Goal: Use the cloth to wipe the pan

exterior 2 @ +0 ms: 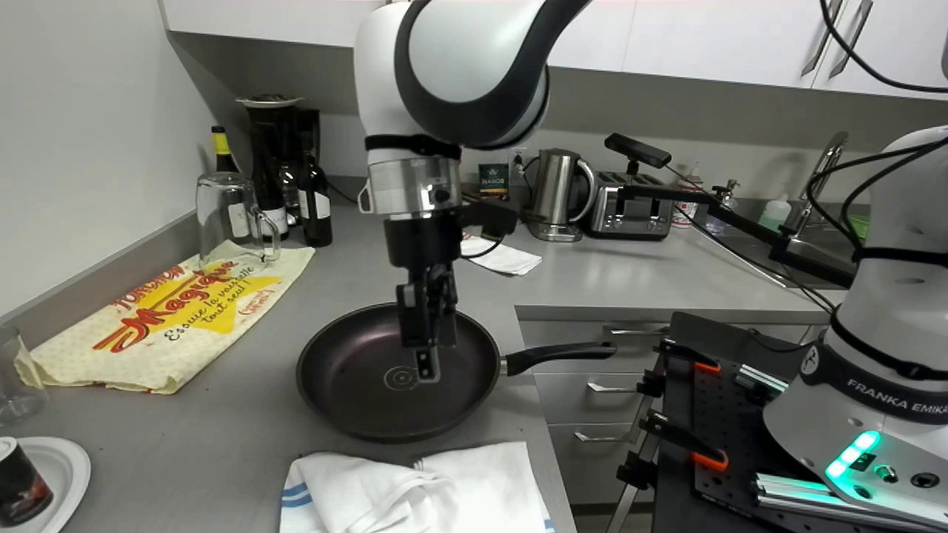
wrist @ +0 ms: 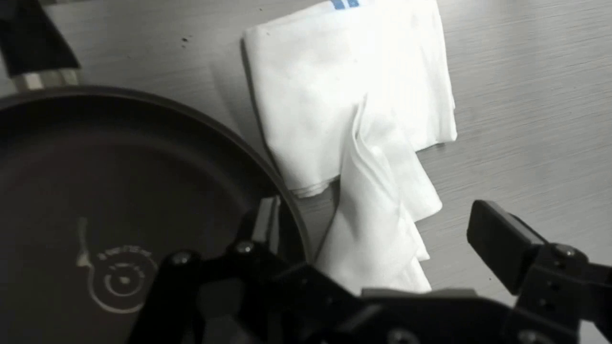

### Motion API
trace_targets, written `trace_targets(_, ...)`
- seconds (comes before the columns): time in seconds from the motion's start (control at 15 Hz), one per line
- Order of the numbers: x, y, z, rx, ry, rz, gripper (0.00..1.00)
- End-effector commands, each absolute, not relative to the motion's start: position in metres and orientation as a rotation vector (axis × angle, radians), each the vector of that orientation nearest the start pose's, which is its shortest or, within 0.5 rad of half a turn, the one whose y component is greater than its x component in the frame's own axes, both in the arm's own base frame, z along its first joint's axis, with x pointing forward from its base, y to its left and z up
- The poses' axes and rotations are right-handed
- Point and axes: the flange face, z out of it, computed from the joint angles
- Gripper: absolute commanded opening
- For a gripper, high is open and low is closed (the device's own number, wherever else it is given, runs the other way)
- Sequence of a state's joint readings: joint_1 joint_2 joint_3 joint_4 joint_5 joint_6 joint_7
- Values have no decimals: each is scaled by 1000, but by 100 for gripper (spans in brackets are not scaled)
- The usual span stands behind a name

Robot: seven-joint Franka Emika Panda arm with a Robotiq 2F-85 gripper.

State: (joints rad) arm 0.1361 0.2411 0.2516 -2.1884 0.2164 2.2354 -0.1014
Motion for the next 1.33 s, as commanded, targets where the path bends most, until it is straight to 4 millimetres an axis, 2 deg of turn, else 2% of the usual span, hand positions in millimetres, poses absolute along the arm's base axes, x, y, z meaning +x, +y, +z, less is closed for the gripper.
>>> trace_targets(0.0, 453, 157, 311, -2938, -434, 321, 100)
trace_targets(0.27, 404, 121, 356, -2942, -455, 402, 100)
trace_targets(0.53, 347, 102, 407, -2892, -510, 493, 100)
trace_targets(0.67, 325, 93, 434, -2897, -531, 492, 100)
trace_targets(0.8, 308, 83, 456, -2846, -614, 566, 100)
trace_targets(0.87, 329, 93, 440, -2883, -538, 549, 100)
trace_targets(1.0, 314, 86, 458, -2863, -569, 549, 100)
trace_targets(1.27, 311, 85, 458, -2855, -582, 549, 100)
